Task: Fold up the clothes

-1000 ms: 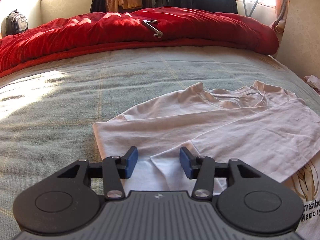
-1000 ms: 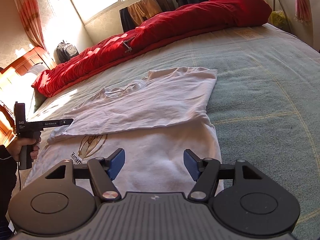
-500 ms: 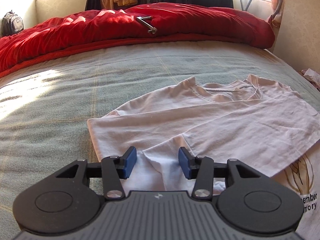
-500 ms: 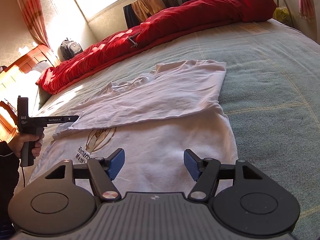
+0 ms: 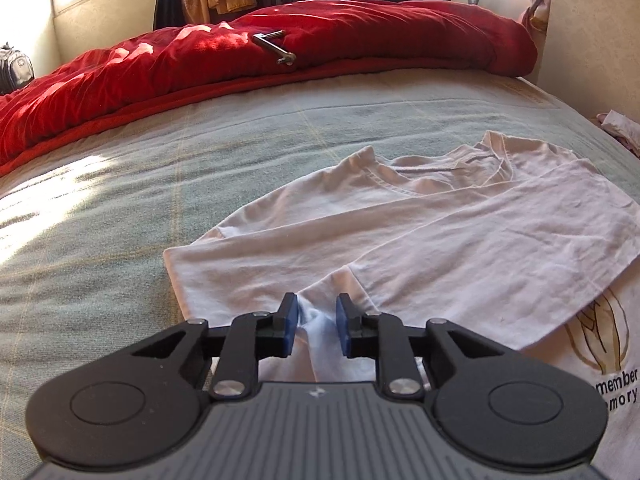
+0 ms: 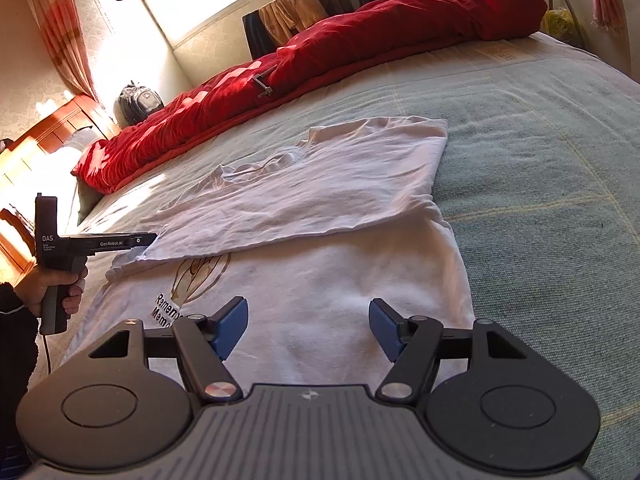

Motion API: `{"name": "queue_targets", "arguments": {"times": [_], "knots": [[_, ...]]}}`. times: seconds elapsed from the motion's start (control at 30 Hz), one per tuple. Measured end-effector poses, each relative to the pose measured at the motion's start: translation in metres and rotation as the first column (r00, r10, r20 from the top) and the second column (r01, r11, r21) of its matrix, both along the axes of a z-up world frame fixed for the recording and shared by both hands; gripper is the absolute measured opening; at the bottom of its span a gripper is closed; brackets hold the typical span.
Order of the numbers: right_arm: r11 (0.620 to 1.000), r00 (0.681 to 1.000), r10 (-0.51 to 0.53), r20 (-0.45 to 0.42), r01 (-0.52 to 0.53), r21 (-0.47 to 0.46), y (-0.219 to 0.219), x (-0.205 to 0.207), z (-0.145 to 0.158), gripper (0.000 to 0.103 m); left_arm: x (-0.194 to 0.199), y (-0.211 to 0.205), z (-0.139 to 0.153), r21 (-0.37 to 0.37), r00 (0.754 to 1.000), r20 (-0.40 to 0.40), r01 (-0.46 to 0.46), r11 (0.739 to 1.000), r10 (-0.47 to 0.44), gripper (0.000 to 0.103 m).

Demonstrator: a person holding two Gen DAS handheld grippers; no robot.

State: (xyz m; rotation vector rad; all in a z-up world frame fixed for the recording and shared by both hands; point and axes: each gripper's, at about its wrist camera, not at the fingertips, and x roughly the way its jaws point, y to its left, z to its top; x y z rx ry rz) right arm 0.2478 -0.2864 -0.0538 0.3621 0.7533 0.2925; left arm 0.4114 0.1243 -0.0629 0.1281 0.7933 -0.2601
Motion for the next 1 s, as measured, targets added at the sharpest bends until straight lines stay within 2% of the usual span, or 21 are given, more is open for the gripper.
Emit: {"name": "queue_targets", "arguments": {"times": [0.1, 0.17, 0.27, 0.33, 0.37, 0.43, 0.6, 0.77, 0.87, 1.0], "knots": [[1.0, 1.0, 0.001, 0.002, -0.001, -0.01, 0.0, -0.001, 0.0, 0.072, 0.005, 0.0, -0.001, 0.008, 1.0, 0.008, -0.022, 1.0, 0.022, 0.04], [1.0, 1.0, -0.003, 0.002, 0.003, -0.007, -0.002, -0.001, 0.0, 0.073, 0.007, 0.0, -0.001, -0.001, 1.0, -0.007, -0.025, 1.0, 0.025, 0.041], [1.0, 1.0, -0.006, 0.003, 0.006, -0.002, -0.003, -0.001, -0.001, 0.073, 0.009, 0.001, -0.001, -0.017, 0.999, -0.028, -0.028, 0.999, 0.028, 0.036], [1.0, 1.0, -0.006, 0.003, 0.006, -0.002, -0.003, -0.002, -0.001, 0.073, 0.006, -0.001, 0.0, -0.018, 0.999, -0.03, -0.021, 1.0, 0.02, 0.025], [1.0, 1.0, -0.005, 0.004, 0.005, -0.001, -0.003, -0.001, -0.001, 0.073, 0.004, -0.003, 0.0, -0.006, 1.0, -0.023, -0.012, 1.0, 0.012, 0.022], [1.0, 1.0, -0.006, 0.006, 0.006, 0.002, -0.002, -0.001, -0.001, 0.073, -0.002, -0.01, 0.002, 0.018, 1.0, -0.009, 0.009, 1.0, -0.009, 0.01], [1.0, 1.0, -0.002, 0.013, 0.002, -0.001, -0.001, -0.002, 0.001, 0.073, -0.007, -0.013, 0.011, 0.023, 0.999, 0.053, -0.007, 1.0, 0.006, 0.008], [1.0, 1.0, -0.003, 0.024, 0.003, -0.009, -0.002, -0.003, 0.004, 0.073, -0.006, -0.008, 0.033, -0.051, 0.99, 0.138, -0.013, 0.999, 0.02, 0.008], [1.0, 1.0, -0.011, 0.024, 0.011, -0.003, -0.003, -0.003, 0.004, 0.073, 0.001, -0.008, 0.034, -0.053, 0.989, 0.145, -0.022, 0.998, 0.029, 0.008], [1.0, 1.0, -0.01, 0.022, 0.01, -0.004, -0.003, -0.005, 0.003, 0.073, 0.007, -0.002, 0.016, -0.062, 0.994, 0.081, -0.061, 0.996, 0.066, 0.008]]}}
